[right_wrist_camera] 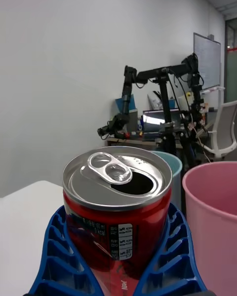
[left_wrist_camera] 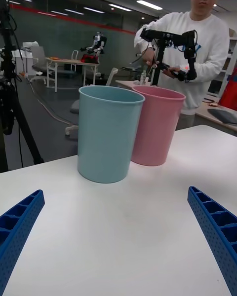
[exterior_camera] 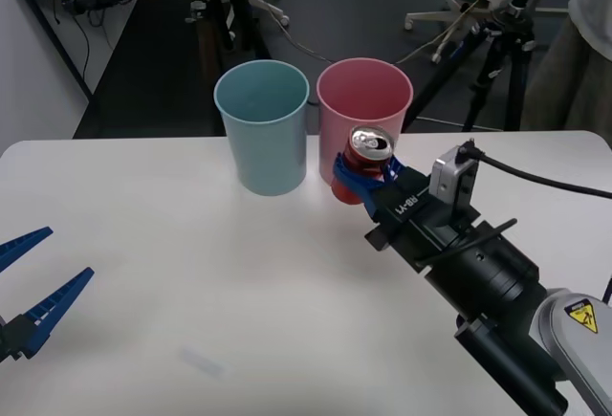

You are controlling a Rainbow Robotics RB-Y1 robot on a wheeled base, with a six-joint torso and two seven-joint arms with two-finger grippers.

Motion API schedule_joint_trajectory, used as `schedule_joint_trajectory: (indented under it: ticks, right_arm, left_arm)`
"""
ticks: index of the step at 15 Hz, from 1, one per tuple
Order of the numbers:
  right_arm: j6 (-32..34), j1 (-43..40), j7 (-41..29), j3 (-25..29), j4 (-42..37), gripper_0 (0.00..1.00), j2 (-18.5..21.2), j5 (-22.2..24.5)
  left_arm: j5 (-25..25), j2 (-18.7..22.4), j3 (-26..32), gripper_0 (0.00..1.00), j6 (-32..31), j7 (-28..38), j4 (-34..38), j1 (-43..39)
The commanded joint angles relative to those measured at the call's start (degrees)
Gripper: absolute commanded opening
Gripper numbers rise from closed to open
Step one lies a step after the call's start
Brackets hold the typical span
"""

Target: Grasp the object on the table and drop it into the matching bin: aluminum can to the light blue bin, PET bottle to the pink bin.

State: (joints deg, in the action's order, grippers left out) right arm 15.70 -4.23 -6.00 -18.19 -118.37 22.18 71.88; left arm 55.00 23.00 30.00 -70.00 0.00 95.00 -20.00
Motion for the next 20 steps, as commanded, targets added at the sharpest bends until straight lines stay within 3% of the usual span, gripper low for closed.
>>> schedule_joint_trajectory:
  ticks: [1, 6, 20]
  right_arm:
    - [-4.4, 5.7, -0.9, -2.6, 0.1, 0.00, 0.0, 0.0]
    - [-8.6, 18.6, -2.1, -4.2, 9.2, 0.00, -3.2, -0.2]
    - [-18.2, 51.4, -1.6, -4.2, 52.9, 0.00, -15.2, 0.9]
  left_arm:
    - [0.0, 0.0, 0.0, 1.00, 0.0, 0.0, 0.0, 0.0]
    - [0.0, 0.0, 0.0, 1.00, 0.0, 0.0, 0.0, 0.0]
    - [0.0, 0.0, 0.0, 1.00, 0.0, 0.0, 0.0, 0.0]
